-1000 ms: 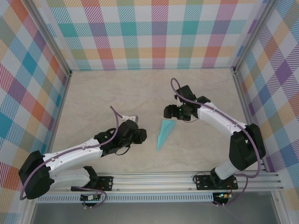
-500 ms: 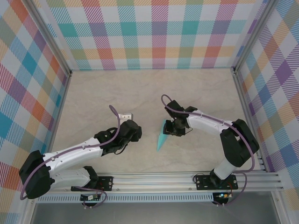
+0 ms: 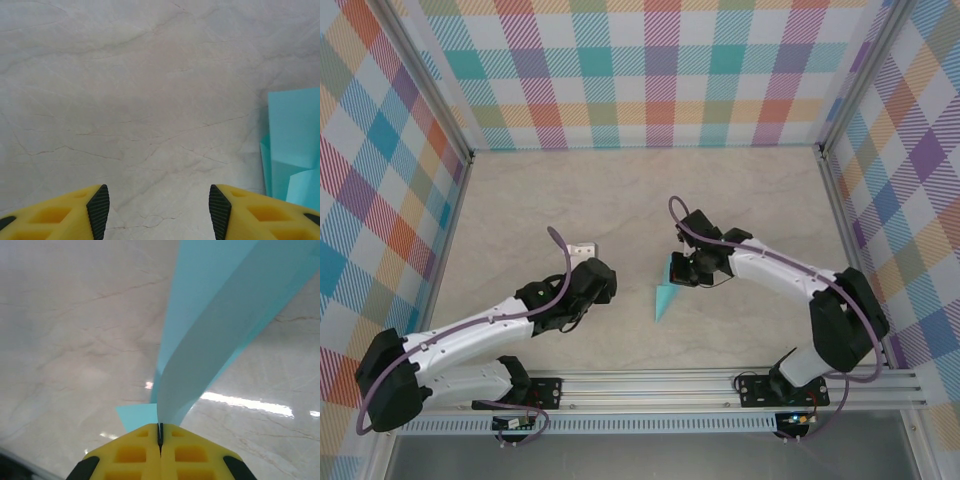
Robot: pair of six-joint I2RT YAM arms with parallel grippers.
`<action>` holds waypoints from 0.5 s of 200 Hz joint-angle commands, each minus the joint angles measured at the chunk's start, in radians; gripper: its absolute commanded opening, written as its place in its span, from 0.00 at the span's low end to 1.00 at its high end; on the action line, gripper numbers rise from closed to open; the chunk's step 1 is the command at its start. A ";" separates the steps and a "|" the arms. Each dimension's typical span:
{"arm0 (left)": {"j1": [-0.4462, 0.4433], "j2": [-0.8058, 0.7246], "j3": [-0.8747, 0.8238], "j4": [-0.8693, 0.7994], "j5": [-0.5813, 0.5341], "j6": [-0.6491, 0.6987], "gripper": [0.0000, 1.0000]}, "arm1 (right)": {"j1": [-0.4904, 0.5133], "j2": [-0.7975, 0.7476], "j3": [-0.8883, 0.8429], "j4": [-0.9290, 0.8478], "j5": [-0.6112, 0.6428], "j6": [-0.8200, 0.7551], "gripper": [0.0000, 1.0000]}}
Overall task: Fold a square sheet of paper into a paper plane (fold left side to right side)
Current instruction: Move the paper plane to the center of the table.
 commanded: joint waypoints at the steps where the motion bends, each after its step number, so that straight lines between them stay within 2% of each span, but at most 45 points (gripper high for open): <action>1: 0.008 -0.042 0.038 -0.062 -0.071 -0.008 0.59 | -0.013 -0.065 -0.007 0.053 -0.110 -0.067 0.00; 22: 0.007 -0.054 0.036 -0.080 -0.081 -0.021 0.59 | -0.068 -0.058 -0.098 0.124 -0.201 -0.083 0.00; 44: 0.008 -0.056 0.035 -0.094 -0.078 -0.041 0.60 | -0.145 -0.054 -0.199 0.164 -0.223 -0.107 0.00; 62: 0.008 -0.052 0.036 -0.100 -0.069 -0.051 0.60 | -0.206 -0.077 -0.278 0.188 -0.221 -0.136 0.12; 82: 0.007 -0.039 0.040 -0.092 -0.066 -0.057 0.61 | -0.274 -0.054 -0.304 0.156 -0.217 -0.193 0.18; 100: 0.007 -0.021 0.056 -0.091 -0.063 -0.056 0.62 | -0.277 -0.060 -0.262 0.042 -0.087 -0.230 0.29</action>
